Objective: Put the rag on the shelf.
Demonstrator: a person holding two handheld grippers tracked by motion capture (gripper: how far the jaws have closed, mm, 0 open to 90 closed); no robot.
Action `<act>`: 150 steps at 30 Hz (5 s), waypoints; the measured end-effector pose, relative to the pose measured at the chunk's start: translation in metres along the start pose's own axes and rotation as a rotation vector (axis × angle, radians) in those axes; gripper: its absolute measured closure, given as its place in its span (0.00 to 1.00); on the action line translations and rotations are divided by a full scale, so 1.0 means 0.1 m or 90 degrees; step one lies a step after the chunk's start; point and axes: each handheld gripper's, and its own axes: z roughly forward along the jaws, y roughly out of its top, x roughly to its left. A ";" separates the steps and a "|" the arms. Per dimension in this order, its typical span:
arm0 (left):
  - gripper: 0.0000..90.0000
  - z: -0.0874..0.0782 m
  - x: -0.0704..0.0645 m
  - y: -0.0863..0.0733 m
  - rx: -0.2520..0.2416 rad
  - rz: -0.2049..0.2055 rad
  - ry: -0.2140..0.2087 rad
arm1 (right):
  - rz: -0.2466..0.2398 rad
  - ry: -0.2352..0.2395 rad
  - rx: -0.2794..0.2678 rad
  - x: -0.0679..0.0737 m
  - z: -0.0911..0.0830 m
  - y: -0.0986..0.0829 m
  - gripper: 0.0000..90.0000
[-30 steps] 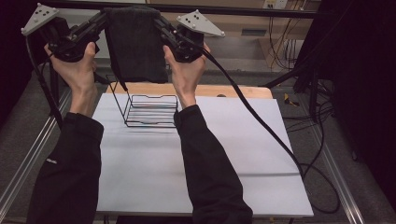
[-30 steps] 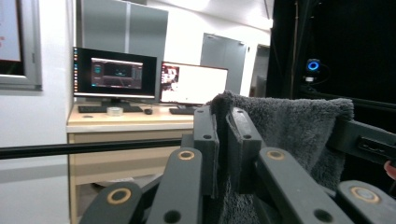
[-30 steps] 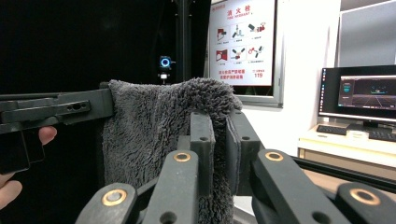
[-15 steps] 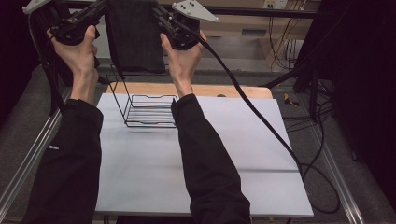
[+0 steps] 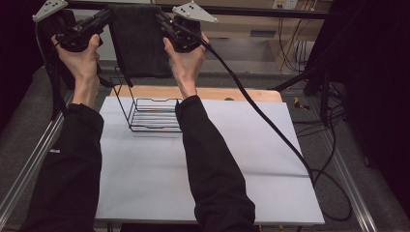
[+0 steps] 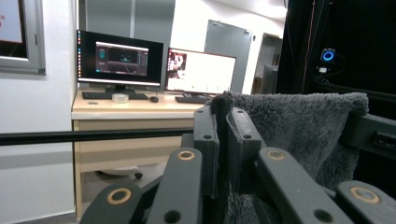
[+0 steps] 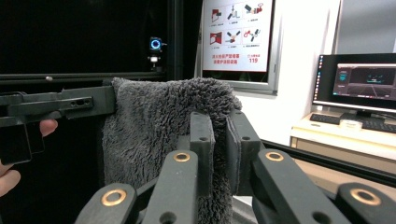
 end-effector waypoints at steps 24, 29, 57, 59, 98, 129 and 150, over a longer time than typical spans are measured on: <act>0.92 -0.21 0.05 -0.39 0.031 0.029 -0.036 | -0.010 0.025 0.063 0.06 -0.12 -0.42 0.92; 0.92 -0.27 0.03 -0.41 0.024 0.039 -0.045 | -0.022 0.034 0.057 0.08 -0.18 -0.42 0.92; 0.92 -0.54 0.00 -0.59 0.005 0.049 -0.070 | -0.073 0.065 0.057 0.23 -0.40 -0.48 0.92; 0.92 -0.56 -0.01 -0.59 0.005 0.052 -0.071 | -0.075 0.068 0.060 0.24 -0.41 -0.49 0.91; 0.92 -0.83 -0.04 -0.99 0.044 0.084 -0.080 | -0.117 0.115 0.129 0.38 -0.63 -0.73 0.91; 0.79 -0.95 -0.05 -1.45 0.239 0.087 -0.047 | -0.057 0.180 0.273 0.40 -0.75 -1.16 0.63; 0.44 -0.88 0.00 -1.84 0.336 0.067 0.004 | 0.009 0.129 0.289 0.20 -0.78 -1.61 0.27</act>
